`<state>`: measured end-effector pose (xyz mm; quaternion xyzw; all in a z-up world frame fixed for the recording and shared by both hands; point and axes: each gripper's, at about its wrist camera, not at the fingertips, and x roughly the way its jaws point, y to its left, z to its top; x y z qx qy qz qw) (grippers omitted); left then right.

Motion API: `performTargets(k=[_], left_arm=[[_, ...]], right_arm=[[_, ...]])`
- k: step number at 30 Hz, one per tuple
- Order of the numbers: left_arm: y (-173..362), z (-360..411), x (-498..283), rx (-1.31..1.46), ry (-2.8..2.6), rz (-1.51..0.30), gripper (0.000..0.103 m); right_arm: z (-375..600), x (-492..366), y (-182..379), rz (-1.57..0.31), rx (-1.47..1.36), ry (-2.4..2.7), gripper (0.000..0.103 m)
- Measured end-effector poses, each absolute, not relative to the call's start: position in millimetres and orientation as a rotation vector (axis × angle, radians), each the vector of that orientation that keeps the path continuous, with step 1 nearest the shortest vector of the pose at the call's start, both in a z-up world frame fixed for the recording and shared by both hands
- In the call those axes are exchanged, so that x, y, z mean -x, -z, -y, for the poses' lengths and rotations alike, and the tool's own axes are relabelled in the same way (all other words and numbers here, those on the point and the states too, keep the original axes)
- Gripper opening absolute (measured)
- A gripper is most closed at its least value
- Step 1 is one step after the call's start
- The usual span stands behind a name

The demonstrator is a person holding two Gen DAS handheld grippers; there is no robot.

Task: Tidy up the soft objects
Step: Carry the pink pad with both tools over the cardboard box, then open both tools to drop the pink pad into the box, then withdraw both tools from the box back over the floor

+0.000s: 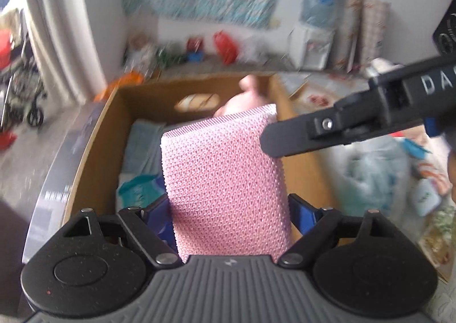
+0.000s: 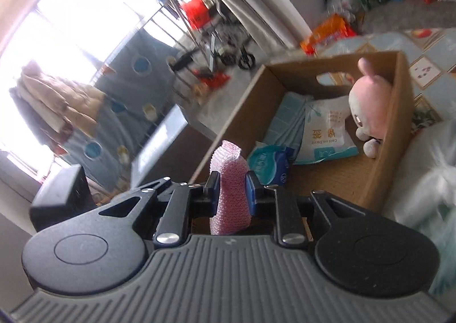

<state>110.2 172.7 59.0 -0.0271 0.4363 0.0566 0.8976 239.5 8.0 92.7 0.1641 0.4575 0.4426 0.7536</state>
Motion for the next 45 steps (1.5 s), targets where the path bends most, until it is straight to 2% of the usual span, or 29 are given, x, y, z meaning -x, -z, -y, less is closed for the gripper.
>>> performTargets(k=[8,13,19,23,28,34,38,42,45], left_arm=[[-20.8,-210.6,-143.2,0.115,-0.131,-1.070,0.085],[-6.6,-221.0,-152.6,0.128,-0.125,-1.122,0.086],[0.9,-227.8,-157.0,0.154,-0.127,-1.159,0.086],[3.2,-230.4,-160.4,0.179,-0.126,-1.172,0.087],[-3.6,-232.5,-156.7,0.214,-0.117,-1.145,0.094],[-13.1,-231.4,-148.7,0.235,-0.123,-1.115,0.093],[-20.8,-223.5,-143.7,0.233,-0.114,-1.092,0.086],[-27.5,-214.5,-143.4,0.273,-0.080,-1.103,0.068],[-21.1,-206.5,-152.5,0.342,-0.037,-1.160,0.063]], right_arm=[[-56.7,-286.3,-50.5,-1.136,-0.250,-0.875,0.020],[-66.6,-301.8,-32.8,-1.180,-0.196,-0.829,0.027],[-73.0,-310.1,-18.8,-1.191,-0.169,-0.795,0.030],[-72.3,-310.4,-17.4,-1.176,-0.166,-0.789,0.030],[-64.9,-306.1,-27.5,-1.135,-0.184,-0.806,0.031],[-44.7,-292.5,-46.3,-1.071,-0.253,-0.847,0.031],[-15.1,-272.8,-64.2,-0.999,-0.341,-0.894,0.031],[24.9,-244.4,-78.4,-0.926,-0.418,-0.913,0.031],[54.0,-224.5,-82.0,-0.882,-0.461,-0.911,0.032]])
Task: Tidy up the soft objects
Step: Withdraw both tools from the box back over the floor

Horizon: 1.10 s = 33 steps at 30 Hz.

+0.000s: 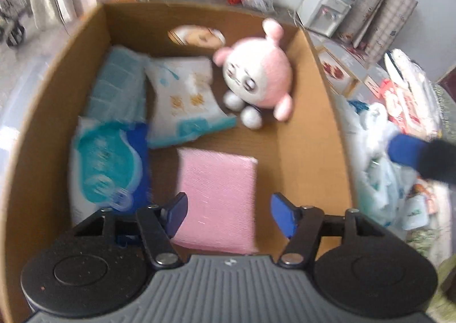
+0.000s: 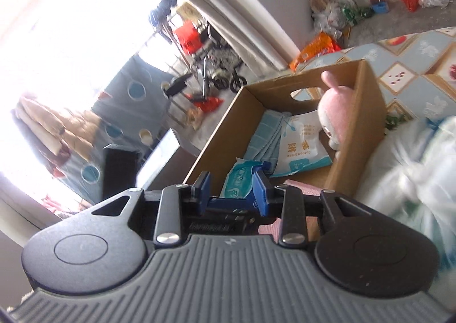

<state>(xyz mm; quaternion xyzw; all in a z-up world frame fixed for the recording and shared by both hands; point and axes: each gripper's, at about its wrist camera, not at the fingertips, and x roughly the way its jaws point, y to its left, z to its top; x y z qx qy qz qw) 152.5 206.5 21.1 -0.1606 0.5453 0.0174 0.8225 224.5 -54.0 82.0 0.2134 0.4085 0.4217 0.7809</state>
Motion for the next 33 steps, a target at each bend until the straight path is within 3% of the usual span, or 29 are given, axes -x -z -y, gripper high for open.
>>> performTargets(k=[8,15,20,33], left_arm=[[21.8,-180.6,-180.4,0.503,0.000,-1.332,0.053],[28.5,-192.0,-188.3,0.592,-0.048,-1.340,0.055],[23.1,-204.5,-182.9,0.613,-0.088,-1.302,0.063],[22.1,-232.9,-182.1,0.596,-0.152,-1.251,0.061]], right_arm=[[114.1,-202.8,-72.6,-0.850,-0.546,-0.867,0.038],[144.7,-202.7,-55.6,-0.846,-0.612,-0.837,0.041],[150.5,-201.5,-54.4,-0.835,-0.619,-0.836,0.041],[144.4,-191.8,-54.3,-0.847,-0.596,-0.819,0.042]])
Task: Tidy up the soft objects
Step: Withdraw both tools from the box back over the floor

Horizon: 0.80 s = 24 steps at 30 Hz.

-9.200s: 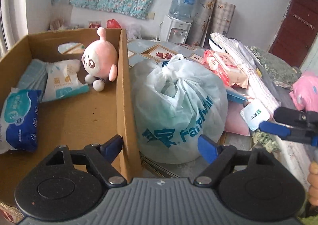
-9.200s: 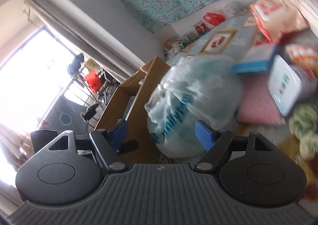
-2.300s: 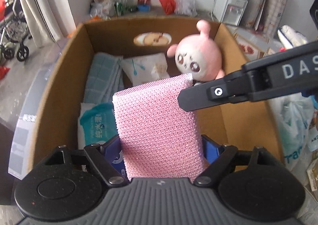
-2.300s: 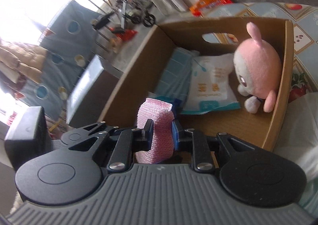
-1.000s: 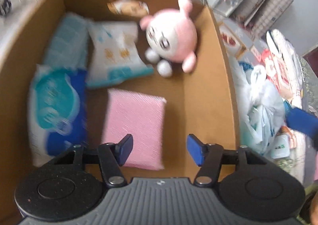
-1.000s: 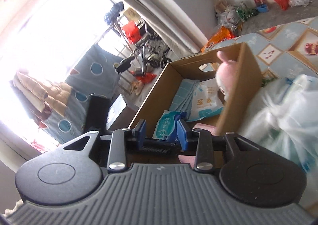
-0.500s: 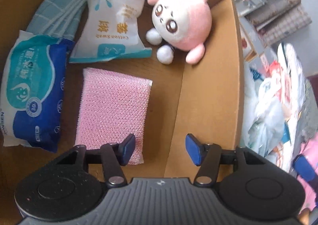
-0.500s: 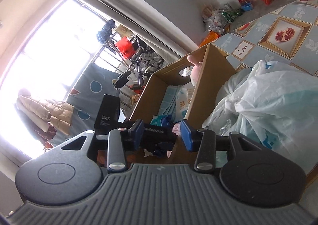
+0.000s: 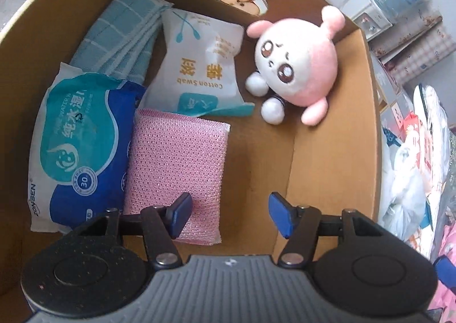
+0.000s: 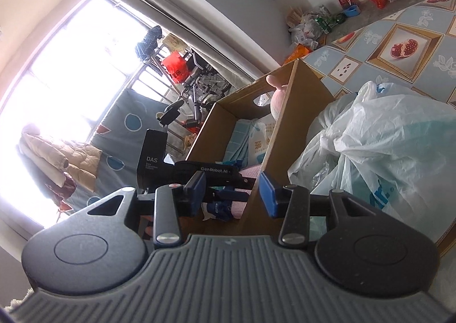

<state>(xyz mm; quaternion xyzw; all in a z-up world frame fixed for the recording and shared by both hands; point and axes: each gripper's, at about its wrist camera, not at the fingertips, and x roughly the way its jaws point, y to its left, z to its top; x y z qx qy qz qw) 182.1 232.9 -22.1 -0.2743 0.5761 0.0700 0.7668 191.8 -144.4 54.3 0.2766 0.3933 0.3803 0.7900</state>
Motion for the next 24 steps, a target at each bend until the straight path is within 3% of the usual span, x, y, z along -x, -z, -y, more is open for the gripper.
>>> performTargets(k=[6,10,18,24], left_arm=[[20.1,-239.0,-178.8,0.573,-0.162,-1.231,0.060],[3.9,-232.9,-171.8,0.528,-0.171,-1.166,0.076],[-65.4,-197.3,-141.6,0.429,-0.098,-0.923,0.088],[-97.9,-131.5,-141.4,0.277,0.048,-0.865,0.092]], right_arm=[[148.7,-191.8,-54.4,-0.842,-0.588,-0.799,0.042],[164.1,-189.2,-61.3,-0.826,-0.598,-0.783,0.042],[244.3,-166.8,-105.5,-0.646,-0.567,-0.579,0.059],[290.3,-162.5,-91.8,-0.673,-0.535,-0.415,0.061]])
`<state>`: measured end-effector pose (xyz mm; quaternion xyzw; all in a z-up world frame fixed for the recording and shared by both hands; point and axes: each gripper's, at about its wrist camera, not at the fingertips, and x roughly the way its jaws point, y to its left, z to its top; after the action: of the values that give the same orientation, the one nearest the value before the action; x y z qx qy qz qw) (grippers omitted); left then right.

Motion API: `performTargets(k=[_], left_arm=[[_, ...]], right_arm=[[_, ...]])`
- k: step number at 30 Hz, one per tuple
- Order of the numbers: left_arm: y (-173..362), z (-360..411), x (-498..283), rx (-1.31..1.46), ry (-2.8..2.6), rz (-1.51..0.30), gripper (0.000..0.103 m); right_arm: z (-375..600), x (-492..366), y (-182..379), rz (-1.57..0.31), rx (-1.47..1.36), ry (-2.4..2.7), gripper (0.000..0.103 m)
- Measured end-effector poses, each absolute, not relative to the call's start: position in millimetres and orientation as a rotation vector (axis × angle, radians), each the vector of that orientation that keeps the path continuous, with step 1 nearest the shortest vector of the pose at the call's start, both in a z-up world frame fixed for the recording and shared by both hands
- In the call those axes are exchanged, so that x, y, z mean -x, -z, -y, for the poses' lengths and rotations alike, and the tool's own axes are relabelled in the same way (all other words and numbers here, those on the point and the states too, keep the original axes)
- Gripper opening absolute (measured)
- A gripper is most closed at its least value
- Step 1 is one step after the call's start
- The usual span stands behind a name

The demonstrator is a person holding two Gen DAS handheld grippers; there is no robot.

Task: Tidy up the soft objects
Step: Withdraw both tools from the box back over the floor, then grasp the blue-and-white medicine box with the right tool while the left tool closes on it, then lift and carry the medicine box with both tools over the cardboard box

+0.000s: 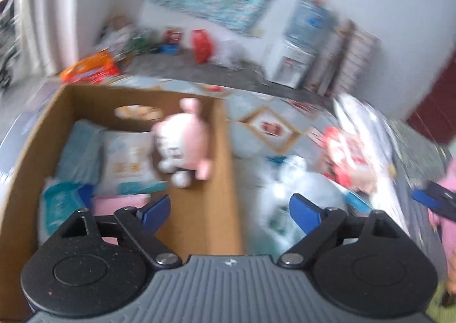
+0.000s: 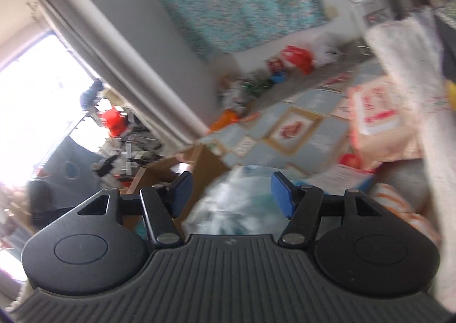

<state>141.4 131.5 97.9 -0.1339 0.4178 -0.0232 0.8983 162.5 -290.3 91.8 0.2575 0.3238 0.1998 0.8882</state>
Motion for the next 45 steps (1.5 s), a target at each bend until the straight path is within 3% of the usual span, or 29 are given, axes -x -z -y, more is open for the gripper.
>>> performTargets(k=[11,14,19,33,45], left_arm=[[-74.7,9.3,-183.5,-0.049,0.247,-0.914,0.091],[-64.5,33.8,-196.6,-0.130,0.249,-0.932,0.087],[-55.2,48.2,-235.8,-0.061,0.244,-1.011,0.076],[-3.9,79.9,-338.2,0.105,0.294,-1.234,0.075],[30.4,95.3,-367.2,0.102,0.388,-1.356,0.075]], right_arm=[[324.0,-167.1,-37.3,-0.768,-0.535,-0.326,0.060],[332.3,-172.9,-21.4,-0.816,-0.598,-0.366,0.060],[351.5,-199.7,1.8,-0.890,-0.810,-0.353,0.061],[370.0,-282.5,71.0,-1.130,-1.029,-0.229,0.062],[358.7,-312.2,78.4,-1.128,-1.041,-0.279,0.060]])
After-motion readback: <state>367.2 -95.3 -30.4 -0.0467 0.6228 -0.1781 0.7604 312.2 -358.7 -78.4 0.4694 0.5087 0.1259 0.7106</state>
